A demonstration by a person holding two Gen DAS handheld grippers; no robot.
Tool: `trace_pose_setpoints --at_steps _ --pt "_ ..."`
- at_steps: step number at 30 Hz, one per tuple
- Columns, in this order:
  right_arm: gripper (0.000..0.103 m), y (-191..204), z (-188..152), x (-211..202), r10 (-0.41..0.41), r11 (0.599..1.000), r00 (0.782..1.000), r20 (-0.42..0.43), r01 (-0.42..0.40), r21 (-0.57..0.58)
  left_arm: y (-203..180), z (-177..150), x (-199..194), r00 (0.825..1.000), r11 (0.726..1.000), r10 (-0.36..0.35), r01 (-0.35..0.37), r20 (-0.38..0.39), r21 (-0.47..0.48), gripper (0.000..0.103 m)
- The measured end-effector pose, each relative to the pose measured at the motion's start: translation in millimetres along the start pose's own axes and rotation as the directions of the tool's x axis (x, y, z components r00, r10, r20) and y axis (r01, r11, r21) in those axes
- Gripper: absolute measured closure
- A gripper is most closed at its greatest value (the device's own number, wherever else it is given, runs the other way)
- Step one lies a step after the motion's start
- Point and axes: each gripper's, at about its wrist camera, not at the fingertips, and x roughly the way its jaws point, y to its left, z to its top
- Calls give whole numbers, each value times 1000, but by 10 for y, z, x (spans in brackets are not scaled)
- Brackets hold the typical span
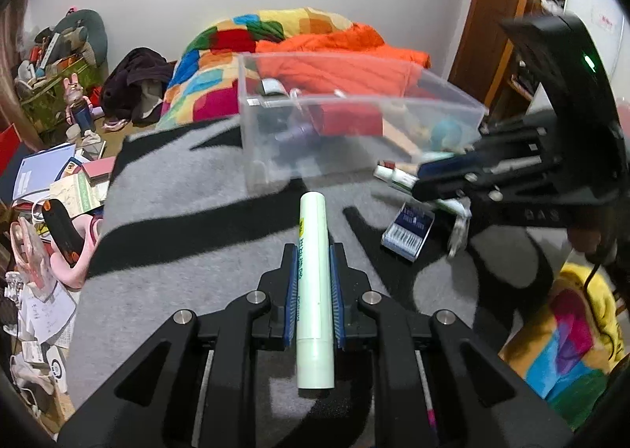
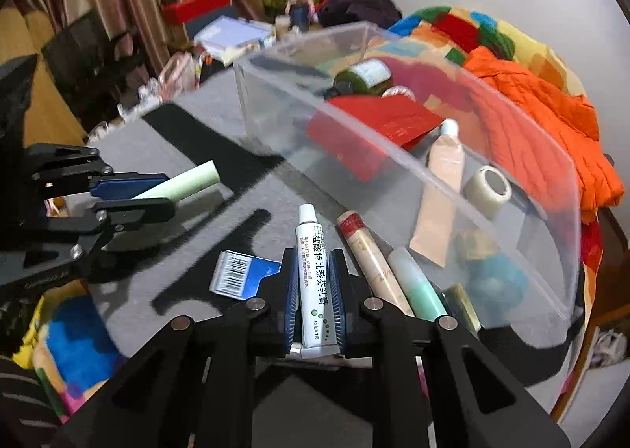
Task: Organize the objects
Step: 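Grasp the pale green tube with the left tool while the right tool grasps the white toothpaste tube, then carry both tubes over the clear box and open both tools inside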
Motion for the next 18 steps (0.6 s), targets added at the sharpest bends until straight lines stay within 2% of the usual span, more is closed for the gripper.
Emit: trace_pose_setpoints --at_steps 4,9,13,18 --pt "89 -54 -8 -275 4 998 996 92 -9 57 15 135 -120 999 999 -23 24 44 -27 88" --pt "89 -165 40 -606 -10 992 978 206 -17 129 4 344 -226 995 998 -36 40 93 -41 88" --pt "89 -300 94 -755 -57 984 965 256 11 178 -25 535 -237 994 999 -26 30 110 -34 88" --pt "89 -533 191 -782 -113 967 954 276 42 250 4 834 -114 995 999 -26 30 92 -37 88"
